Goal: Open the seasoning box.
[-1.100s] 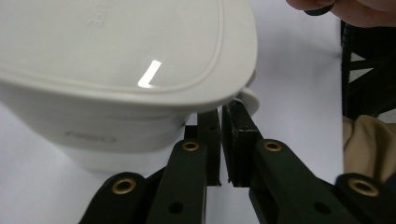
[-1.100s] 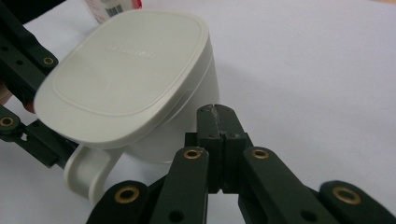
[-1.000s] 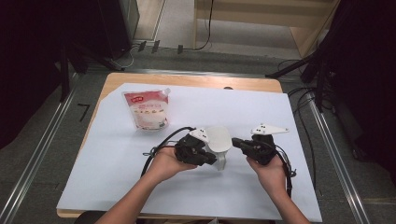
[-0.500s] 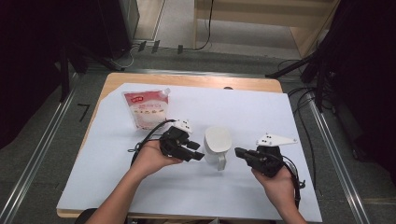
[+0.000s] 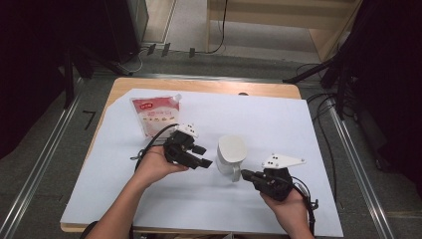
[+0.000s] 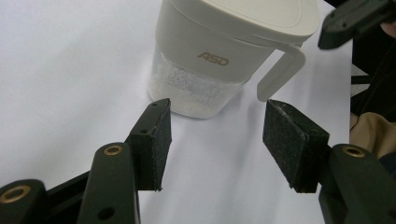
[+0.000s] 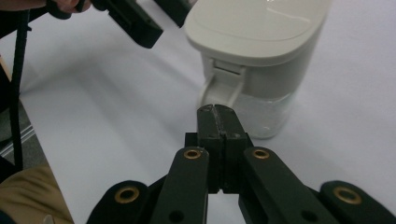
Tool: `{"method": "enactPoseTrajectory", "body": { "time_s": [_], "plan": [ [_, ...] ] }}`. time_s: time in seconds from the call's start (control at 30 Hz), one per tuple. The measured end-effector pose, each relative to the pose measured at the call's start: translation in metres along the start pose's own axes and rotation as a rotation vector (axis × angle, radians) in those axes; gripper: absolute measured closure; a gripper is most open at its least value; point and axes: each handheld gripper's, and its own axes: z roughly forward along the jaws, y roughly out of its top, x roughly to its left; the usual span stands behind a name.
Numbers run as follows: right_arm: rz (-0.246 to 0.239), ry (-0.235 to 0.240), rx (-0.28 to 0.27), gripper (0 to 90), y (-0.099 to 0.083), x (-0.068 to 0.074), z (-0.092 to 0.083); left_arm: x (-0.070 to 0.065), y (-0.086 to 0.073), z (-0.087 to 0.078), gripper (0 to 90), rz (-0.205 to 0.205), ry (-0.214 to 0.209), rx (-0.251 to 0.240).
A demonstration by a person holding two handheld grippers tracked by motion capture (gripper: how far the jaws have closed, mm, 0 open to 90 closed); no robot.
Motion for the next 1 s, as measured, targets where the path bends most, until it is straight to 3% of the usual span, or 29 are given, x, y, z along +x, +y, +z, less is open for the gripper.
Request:
{"method": "enactPoseTrajectory", "body": {
  "time_s": [0.57, 1.0],
  "plan": [
    [-0.023, 0.039, 0.050, 90.0, -0.006, 0.019, 0.036, -0.006, 0.001, -0.001, 41.1, 0.031, 0.017, -0.011],
    [-0.001, 0.039, 0.050, 90.0, -0.008, 0.014, 0.044, -0.006, 0.001, 0.001, 38.8, 0.027, 0.016, -0.019]
  ]
}}
